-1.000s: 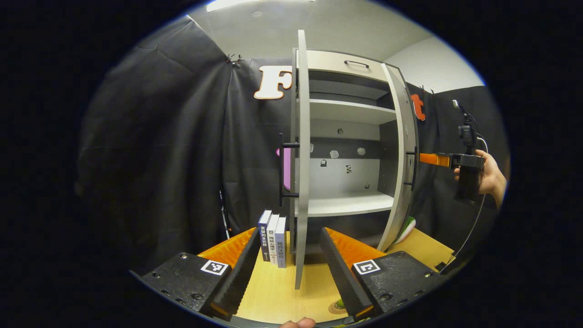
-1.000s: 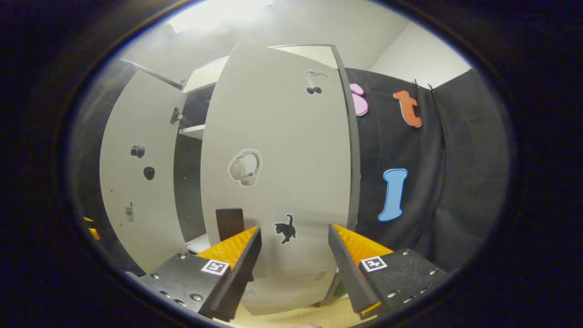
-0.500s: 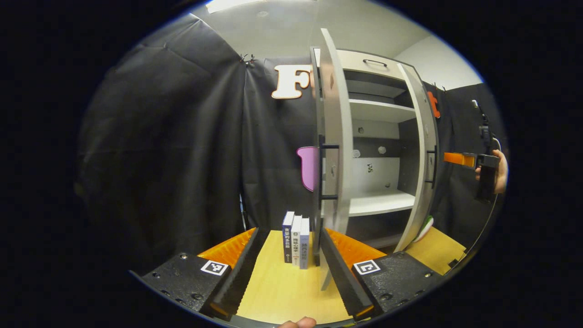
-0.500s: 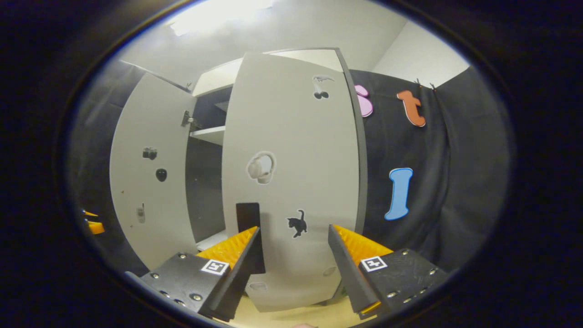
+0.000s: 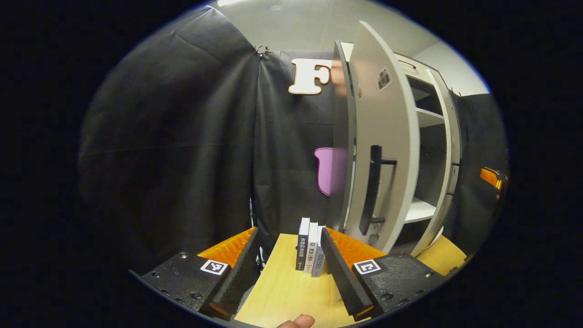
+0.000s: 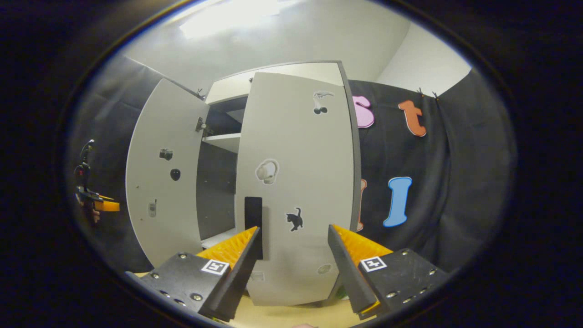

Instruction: Grasp the bottle in the cabinet with the left hand and place it on the coaster, then close the right door with the right hand and the left door with the left hand.

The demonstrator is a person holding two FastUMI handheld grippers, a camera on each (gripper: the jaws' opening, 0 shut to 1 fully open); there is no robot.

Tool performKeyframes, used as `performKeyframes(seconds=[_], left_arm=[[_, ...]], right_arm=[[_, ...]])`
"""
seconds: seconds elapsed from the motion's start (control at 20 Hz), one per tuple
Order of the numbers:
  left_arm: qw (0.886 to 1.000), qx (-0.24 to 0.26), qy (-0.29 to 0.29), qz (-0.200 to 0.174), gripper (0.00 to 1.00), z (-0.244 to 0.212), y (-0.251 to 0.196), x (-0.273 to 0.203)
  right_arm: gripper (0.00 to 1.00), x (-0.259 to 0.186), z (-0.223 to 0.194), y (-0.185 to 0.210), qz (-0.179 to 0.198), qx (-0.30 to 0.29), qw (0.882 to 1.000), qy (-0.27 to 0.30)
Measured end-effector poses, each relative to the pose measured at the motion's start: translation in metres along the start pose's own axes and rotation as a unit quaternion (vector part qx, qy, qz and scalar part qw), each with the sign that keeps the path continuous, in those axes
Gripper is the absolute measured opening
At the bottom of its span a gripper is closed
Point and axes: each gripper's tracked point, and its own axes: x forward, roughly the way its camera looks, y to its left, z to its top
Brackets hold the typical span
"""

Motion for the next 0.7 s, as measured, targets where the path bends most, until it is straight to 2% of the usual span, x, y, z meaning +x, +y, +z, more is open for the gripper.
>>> performKeyframes(seconds=[0.05, 0.1, 0.15, 0.25, 0.3, 0.35, 0.4, 0.45, 0.5, 0.6, 0.65, 0.7], left_arm=[[1.000, -0.004, -0.006, -0.001, 0.84, 0.007, 0.001, 0.008], [1.000, -0.011, -0.014, -0.005, 0.86, 0.012, -0.002, 0.014], [1.000, -0.021, -0.018, -0.012, 0.84, 0.014, -0.007, 0.022], [0.999, -0.031, -0.019, -0.032, 0.84, 0.020, -0.020, 0.035], [0.998, -0.030, -0.024, -0.040, 0.84, 0.023, -0.026, 0.040], [0.998, -0.029, -0.030, -0.048, 0.90, 0.028, -0.033, 0.044], [0.997, -0.028, -0.035, -0.058, 0.90, 0.032, -0.042, 0.049], [0.996, -0.032, -0.037, -0.074, 0.88, 0.034, -0.056, 0.054], [0.996, -0.030, -0.032, -0.072, 0.85, 0.034, -0.064, 0.058], [0.996, -0.005, -0.041, -0.082, 0.82, 0.039, -0.075, 0.051], [0.996, -0.005, -0.037, -0.084, 0.79, 0.037, -0.081, 0.052], [0.995, -0.006, -0.030, -0.090, 0.80, 0.035, -0.090, 0.051]], right_arm=[[0.89, -0.003, -0.003, -0.004, 0.000, -0.001, 1.000, 0.002], [0.85, -0.007, -0.003, -0.006, 0.006, -0.002, 1.000, 0.002], [0.89, -0.012, 0.000, -0.007, 0.011, -0.002, 1.000, -0.006], [0.89, -0.023, 0.006, -0.016, 0.011, -0.002, 1.000, -0.016], [0.85, -0.029, 0.005, -0.021, 0.008, -0.003, 1.000, -0.016], [0.85, -0.036, 0.005, -0.028, 0.002, -0.006, 1.000, -0.016], [0.89, -0.043, 0.006, -0.036, -0.007, -0.011, 1.000, -0.016], [0.89, -0.049, 0.005, -0.042, -0.015, -0.015, 1.000, -0.016], [0.85, -0.056, 0.003, -0.048, -0.022, -0.018, 1.000, -0.013], [0.85, -0.069, -0.003, -0.058, -0.036, -0.017, 0.999, -0.002], [0.89, -0.076, -0.008, -0.060, -0.039, -0.016, 0.999, 0.005], [0.89, -0.082, -0.012, -0.062, -0.041, -0.016, 0.999, 0.011]])
